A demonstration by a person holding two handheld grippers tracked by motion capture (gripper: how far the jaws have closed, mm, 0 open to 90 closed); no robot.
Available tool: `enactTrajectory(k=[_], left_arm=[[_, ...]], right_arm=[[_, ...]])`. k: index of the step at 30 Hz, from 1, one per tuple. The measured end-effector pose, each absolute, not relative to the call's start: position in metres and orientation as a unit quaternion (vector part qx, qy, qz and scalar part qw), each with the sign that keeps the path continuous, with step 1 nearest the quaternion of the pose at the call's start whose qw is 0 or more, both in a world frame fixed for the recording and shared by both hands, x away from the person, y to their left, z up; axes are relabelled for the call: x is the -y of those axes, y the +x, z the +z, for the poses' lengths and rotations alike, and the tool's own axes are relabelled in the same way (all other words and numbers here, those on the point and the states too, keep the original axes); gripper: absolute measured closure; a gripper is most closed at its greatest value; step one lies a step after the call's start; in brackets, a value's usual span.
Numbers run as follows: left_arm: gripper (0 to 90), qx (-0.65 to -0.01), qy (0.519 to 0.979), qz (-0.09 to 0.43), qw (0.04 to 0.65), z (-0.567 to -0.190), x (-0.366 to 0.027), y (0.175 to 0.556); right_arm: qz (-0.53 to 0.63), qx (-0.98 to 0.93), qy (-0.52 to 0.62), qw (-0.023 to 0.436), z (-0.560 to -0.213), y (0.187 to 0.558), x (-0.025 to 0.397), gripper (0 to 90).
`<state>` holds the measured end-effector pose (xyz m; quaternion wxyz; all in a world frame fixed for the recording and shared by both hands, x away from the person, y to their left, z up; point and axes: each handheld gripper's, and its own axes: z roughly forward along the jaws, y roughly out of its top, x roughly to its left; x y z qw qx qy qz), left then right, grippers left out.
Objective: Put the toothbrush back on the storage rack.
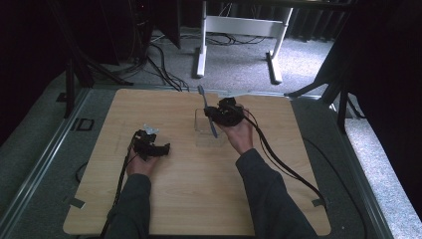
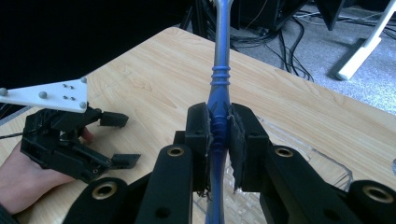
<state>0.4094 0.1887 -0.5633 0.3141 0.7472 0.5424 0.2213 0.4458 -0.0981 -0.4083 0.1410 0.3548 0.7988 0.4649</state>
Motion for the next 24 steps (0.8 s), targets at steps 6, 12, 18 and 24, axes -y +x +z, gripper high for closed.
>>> enactTrajectory(k=[6,12,18,24], left_arm=[[13.6,-0.542,0.747,0.221,0.314,-0.5633,-0.1887,0.4094],[13.6,-0.542,0.747,0.221,0.314,-0.5633,-0.1887,0.4094],[13.6,-0.542,0.747,0.221,0.314,-0.5633,-0.1887,0.4094],[13.6,-0.542,0.747,0.221,0.314,-0.5633,-0.1887,0.4094]], right_arm=[[0.472,-0.793,0.357,0.144,-0.4073,0.4487,0.0998,78.3],[0.482,-0.787,0.359,0.144,-0.4062,0.4513,0.1012,78.3],[0.483,-0.785,0.356,0.155,-0.4054,0.453,0.1025,78.3],[0.483,-0.783,0.357,0.16,-0.4047,0.4565,0.1049,78.2]])
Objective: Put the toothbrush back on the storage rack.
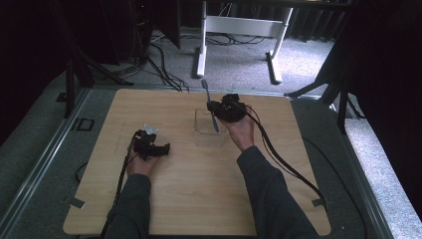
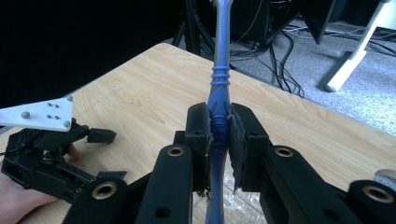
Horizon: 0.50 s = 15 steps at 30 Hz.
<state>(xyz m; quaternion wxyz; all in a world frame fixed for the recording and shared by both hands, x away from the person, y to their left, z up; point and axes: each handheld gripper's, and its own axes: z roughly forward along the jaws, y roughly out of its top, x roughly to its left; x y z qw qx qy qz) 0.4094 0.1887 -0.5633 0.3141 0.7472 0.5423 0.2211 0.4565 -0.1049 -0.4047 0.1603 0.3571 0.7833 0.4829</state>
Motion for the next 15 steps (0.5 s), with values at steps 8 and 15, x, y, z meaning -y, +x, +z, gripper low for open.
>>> enactTrajectory(k=[8,15], left_arm=[[13.6,-0.542,0.747,0.221,0.314,-0.5633,-0.1887,0.4094],[13.6,-0.542,0.747,0.221,0.314,-0.5633,-0.1887,0.4094]], right_arm=[[0.48,-0.783,0.355,0.174,-0.4048,0.4587,0.1057,78.3],[0.473,-0.785,0.354,0.186,-0.4069,0.4607,0.1056,78.2]])
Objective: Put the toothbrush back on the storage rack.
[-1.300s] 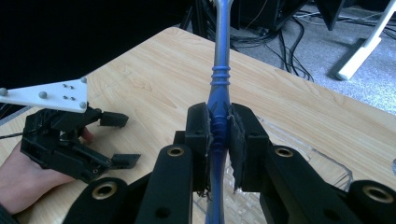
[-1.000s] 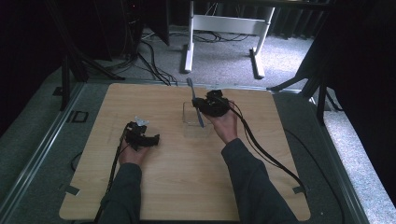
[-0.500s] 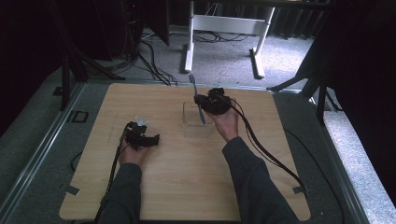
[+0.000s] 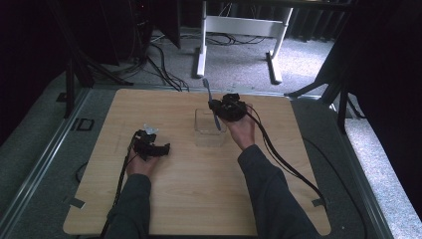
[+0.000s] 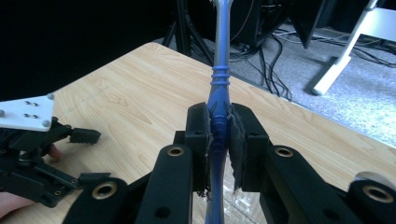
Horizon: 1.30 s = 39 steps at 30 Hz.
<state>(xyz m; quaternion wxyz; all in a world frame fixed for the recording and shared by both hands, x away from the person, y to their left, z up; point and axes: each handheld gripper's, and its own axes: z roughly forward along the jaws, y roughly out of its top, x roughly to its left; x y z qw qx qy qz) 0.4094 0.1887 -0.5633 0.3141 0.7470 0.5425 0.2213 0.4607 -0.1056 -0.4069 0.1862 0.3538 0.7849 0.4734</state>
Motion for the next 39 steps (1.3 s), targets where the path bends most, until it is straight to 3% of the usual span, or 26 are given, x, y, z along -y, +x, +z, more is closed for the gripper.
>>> enactTrajectory(k=[24,39], left_arm=[[13.6,-0.542,0.747,0.222,0.314,-0.563,-0.189,0.409],[13.6,-0.542,0.747,0.222,0.314,-0.563,-0.189,0.409]], right_arm=[[0.447,-0.8,0.346,0.202,-0.417,0.466,0.104,78.2],[0.409,-0.826,0.341,0.183,-0.434,0.468,0.096,77.9]])
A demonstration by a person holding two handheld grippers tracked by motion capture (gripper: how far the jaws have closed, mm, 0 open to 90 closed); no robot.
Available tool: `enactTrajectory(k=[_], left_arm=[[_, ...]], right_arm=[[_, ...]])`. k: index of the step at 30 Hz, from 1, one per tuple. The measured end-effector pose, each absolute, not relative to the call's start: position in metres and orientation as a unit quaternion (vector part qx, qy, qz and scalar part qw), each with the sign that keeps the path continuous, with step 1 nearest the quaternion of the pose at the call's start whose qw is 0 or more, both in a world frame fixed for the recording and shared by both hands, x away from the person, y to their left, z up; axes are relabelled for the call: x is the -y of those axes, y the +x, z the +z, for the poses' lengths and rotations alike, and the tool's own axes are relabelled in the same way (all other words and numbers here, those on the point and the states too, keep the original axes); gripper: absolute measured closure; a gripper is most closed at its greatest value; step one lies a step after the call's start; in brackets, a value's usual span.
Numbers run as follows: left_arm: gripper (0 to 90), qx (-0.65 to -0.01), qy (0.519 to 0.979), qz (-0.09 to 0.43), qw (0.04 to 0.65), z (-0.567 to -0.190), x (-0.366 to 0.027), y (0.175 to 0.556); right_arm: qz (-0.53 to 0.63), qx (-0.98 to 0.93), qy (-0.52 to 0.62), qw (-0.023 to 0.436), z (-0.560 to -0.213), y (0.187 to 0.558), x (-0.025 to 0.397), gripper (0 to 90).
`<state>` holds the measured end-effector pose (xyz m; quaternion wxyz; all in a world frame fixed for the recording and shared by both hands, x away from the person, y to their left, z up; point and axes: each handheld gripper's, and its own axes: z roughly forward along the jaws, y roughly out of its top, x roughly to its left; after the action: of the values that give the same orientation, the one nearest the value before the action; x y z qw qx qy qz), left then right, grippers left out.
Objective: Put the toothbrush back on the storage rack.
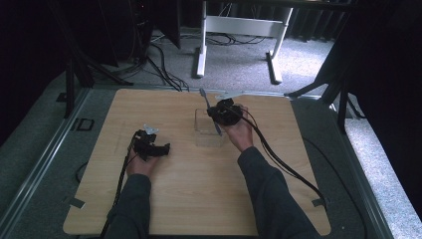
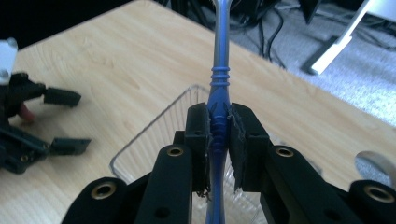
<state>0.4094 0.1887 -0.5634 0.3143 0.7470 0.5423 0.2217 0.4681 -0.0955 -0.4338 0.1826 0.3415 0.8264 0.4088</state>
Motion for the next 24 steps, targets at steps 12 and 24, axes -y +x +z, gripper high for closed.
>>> enactTrajectory(k=[12,24], left_arm=[[13.6,-0.543,0.747,0.222,0.314,-0.563,-0.189,0.409],[13.6,-0.543,0.747,0.221,0.314,-0.563,-0.189,0.409]], right_arm=[[0.38,-0.842,0.338,0.178,-0.443,0.465,0.092,62.0],[0.395,-0.83,0.346,0.187,-0.428,0.457,0.1,46.5]])
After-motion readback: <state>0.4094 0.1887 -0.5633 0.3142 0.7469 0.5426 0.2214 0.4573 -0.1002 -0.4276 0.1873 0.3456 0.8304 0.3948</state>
